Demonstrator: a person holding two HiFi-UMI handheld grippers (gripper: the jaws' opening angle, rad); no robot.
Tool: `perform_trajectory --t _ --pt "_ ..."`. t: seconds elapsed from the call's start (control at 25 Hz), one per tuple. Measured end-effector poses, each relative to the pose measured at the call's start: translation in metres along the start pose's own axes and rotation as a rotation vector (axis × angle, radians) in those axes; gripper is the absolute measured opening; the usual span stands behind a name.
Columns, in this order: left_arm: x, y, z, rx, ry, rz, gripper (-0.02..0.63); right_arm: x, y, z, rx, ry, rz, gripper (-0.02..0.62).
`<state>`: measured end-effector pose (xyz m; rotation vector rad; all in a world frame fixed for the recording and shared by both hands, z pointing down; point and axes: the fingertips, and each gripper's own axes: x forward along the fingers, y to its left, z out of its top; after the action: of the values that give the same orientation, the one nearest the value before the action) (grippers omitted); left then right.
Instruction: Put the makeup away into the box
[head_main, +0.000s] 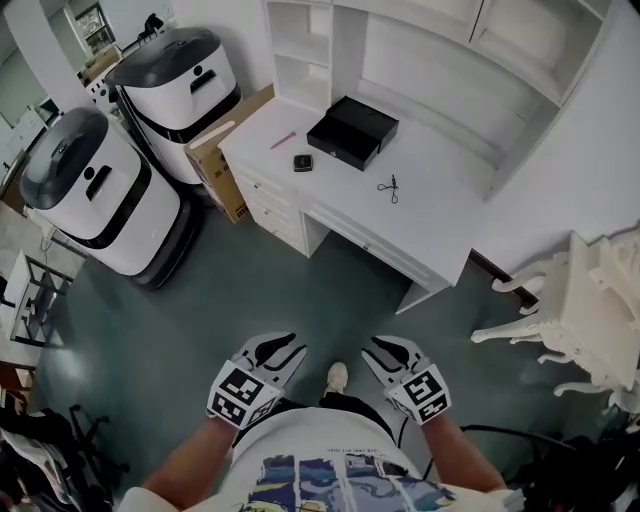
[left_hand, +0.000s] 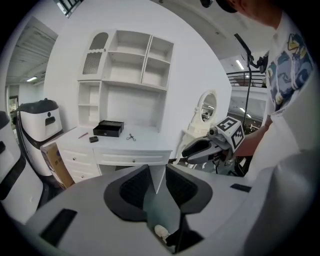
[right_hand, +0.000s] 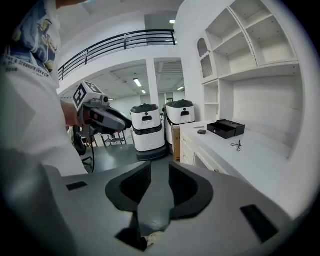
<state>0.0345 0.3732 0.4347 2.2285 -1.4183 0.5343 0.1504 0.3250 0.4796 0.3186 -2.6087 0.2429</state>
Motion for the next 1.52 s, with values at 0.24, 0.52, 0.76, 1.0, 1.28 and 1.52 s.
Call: perform_trajectory --t 0.24,0.52,0.76,1.0,1.28,1.52 --pt "0.038 0.028 0.026 -0.006 0.023 0.03 0.114 0.008 -0.048 0.003 0.043 -0.029 0.001 0.087" --pt "0.075 0.084 0.046 -0.002 0.03 0.036 0.127 0.03 -0.086 0.012 0.069 -0.018 -0.034 0.064" --pt "0.111 0.142 0.063 0.013 0.02 -0.021 0.129 0.055 -0.123 0.033 0.106 0.002 -0.105 0.038" --pt "0.146 0.216 0.086 0.071 0.05 -0.092 0.136 0.101 -0.153 0.071 0.155 0.023 -0.159 0.035" --pt "0.183 0.305 0.101 0.185 0.096 -0.136 0.167 0.163 -0.175 0.11 0.19 0.029 -0.207 0.035" --pt "0.228 0.367 0.107 0.302 0.168 -0.144 0.202 0.186 -0.19 0.124 0.238 0.033 -0.254 0.035"
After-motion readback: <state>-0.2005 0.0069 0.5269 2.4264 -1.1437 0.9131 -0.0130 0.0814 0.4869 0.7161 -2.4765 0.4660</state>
